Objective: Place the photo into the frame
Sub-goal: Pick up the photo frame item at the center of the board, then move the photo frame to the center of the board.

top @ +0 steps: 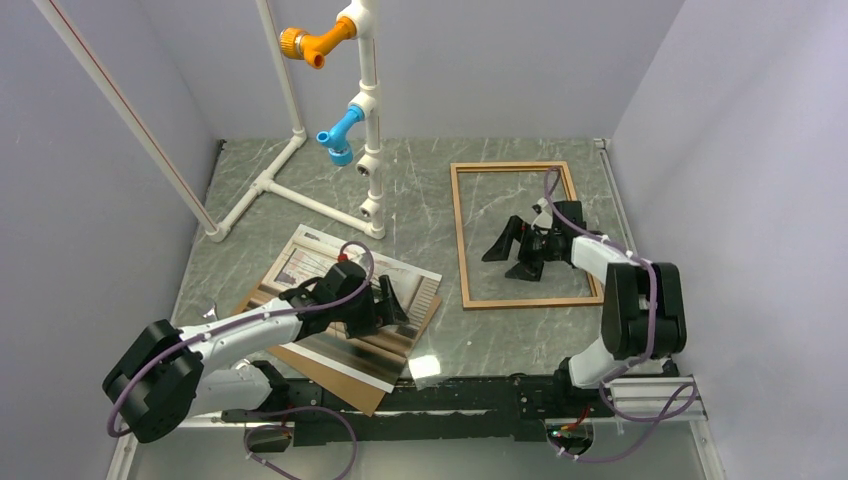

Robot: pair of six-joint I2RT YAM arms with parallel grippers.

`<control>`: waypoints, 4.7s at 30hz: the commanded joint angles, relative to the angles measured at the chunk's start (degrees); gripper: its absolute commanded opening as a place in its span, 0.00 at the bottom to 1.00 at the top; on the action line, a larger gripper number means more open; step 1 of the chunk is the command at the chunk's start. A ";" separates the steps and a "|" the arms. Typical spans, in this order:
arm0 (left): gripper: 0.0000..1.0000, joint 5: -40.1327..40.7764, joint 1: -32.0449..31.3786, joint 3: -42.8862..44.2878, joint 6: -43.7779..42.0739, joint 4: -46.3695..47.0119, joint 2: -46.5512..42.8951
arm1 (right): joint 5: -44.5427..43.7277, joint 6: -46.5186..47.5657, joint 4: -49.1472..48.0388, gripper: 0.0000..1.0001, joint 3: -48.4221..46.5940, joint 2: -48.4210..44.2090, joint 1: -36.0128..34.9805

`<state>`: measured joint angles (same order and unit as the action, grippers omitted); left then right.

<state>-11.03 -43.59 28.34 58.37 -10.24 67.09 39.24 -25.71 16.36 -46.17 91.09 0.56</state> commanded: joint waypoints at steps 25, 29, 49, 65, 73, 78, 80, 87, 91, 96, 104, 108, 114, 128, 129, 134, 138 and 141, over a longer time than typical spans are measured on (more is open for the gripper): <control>0.99 4.70 -0.11 0.76 -1.57 -6.48 -2.92 | 12.89 -17.85 -17.90 0.71 20.51 -25.57 -9.66; 1.00 4.96 -0.10 1.27 -1.92 -7.24 -3.06 | 12.22 -17.82 -15.90 0.59 20.25 -27.26 -9.74; 0.99 4.31 -1.33 5.19 -3.19 -10.68 -7.33 | -6.41 -8.07 17.97 0.00 -2.40 -39.33 -9.92; 0.90 16.46 -15.35 31.75 -4.03 -12.40 15.62 | -41.83 -3.59 36.86 0.00 -29.60 -47.58 -9.77; 0.83 24.09 -16.52 48.47 -2.39 -20.80 33.06 | -54.65 -1.79 39.97 0.00 -34.32 -51.20 -9.74; 0.83 25.46 -15.90 57.07 -2.30 -24.08 42.12 | -54.54 -1.02 40.69 0.00 -34.87 -50.97 -9.82; 0.84 24.57 -15.46 58.26 -2.92 -22.92 44.50 | -54.35 -0.84 41.14 0.00 -34.89 -50.67 -9.79; 0.74 23.94 -14.51 61.38 -5.59 -22.78 49.92 | -52.44 -1.35 40.12 0.00 -32.73 -51.16 -9.79; 0.64 23.44 -14.12 62.16 -6.07 -24.62 52.13 | -50.77 -1.57 39.82 0.00 -32.34 -50.63 -9.74; 0.55 21.13 -11.92 58.12 -5.29 -23.09 51.55 | -49.69 -1.87 39.46 0.00 -31.17 -50.96 -9.76; 0.29 22.92 -10.73 54.12 -4.59 -26.37 48.86 | -47.76 -2.50 38.59 0.00 -28.96 -51.30 -9.74; 0.23 23.54 -10.67 52.34 -3.32 -29.01 47.52 | -46.52 -2.85 37.89 0.00 -27.57 -51.37 -9.79; 0.10 20.94 -10.72 46.75 -1.50 -26.41 43.84 | -45.97 -2.91 37.42 0.00 -26.37 -51.49 -9.79; 0.00 20.42 -13.82 40.90 1.74 -26.80 38.83 | -43.87 -2.98 36.55 0.00 -24.55 -51.36 -9.78; 0.00 20.87 -14.30 41.58 1.82 -27.59 38.82 | -43.76 -3.09 36.53 0.00 -24.58 -51.29 -9.74; 0.00 21.67 -16.97 45.01 3.57 -31.06 39.90 | -43.05 -3.16 36.37 0.00 -24.67 -51.23 -9.79; 0.00 21.45 -18.36 47.10 5.08 -33.21 42.22 | -42.68 -3.25 36.25 0.00 -24.36 -51.29 -9.78; 0.00 21.25 -19.48 48.78 5.34 -34.59 43.60 | -42.67 -3.14 36.35 0.00 -24.32 -51.45 -9.83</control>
<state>11.81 -61.49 74.39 62.28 -38.11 108.33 -4.05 -28.51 56.84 -70.52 40.05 -9.26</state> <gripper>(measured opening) 0.221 0.008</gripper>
